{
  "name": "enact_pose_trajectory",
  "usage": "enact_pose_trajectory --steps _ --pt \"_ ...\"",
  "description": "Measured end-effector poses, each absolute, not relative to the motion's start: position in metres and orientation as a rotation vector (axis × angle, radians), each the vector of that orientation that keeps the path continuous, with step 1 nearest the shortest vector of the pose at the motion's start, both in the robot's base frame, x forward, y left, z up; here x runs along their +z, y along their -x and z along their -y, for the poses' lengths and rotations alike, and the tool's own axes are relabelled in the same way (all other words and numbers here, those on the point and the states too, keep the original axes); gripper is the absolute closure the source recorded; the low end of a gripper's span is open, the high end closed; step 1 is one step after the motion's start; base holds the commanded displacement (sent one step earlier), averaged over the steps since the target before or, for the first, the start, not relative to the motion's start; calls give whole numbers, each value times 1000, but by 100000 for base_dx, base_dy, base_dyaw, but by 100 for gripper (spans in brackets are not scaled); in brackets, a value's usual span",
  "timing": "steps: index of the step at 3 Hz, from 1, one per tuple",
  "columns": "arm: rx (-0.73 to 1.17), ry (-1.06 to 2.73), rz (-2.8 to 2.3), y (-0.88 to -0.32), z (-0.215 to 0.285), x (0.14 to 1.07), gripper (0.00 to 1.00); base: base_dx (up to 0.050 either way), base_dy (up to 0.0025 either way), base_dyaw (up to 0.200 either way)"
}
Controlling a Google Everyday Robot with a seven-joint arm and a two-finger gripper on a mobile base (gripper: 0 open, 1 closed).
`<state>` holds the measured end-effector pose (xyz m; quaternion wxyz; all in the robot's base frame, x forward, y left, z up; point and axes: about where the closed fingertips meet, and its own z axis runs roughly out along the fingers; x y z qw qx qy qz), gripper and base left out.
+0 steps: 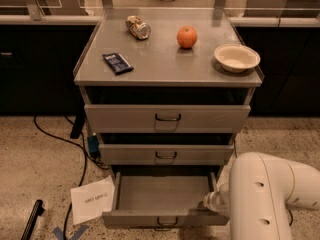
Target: Open bottom drawer
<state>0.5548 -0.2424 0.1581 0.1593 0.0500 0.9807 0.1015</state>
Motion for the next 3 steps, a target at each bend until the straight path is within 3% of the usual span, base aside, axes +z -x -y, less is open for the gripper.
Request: enact_pose_trajectory --steps 2,3 --pt "217 6 -2609 -543 237 234 11 0 0 0" --pt "283 -8 -2566 -551 212 246 0 0 0 0"
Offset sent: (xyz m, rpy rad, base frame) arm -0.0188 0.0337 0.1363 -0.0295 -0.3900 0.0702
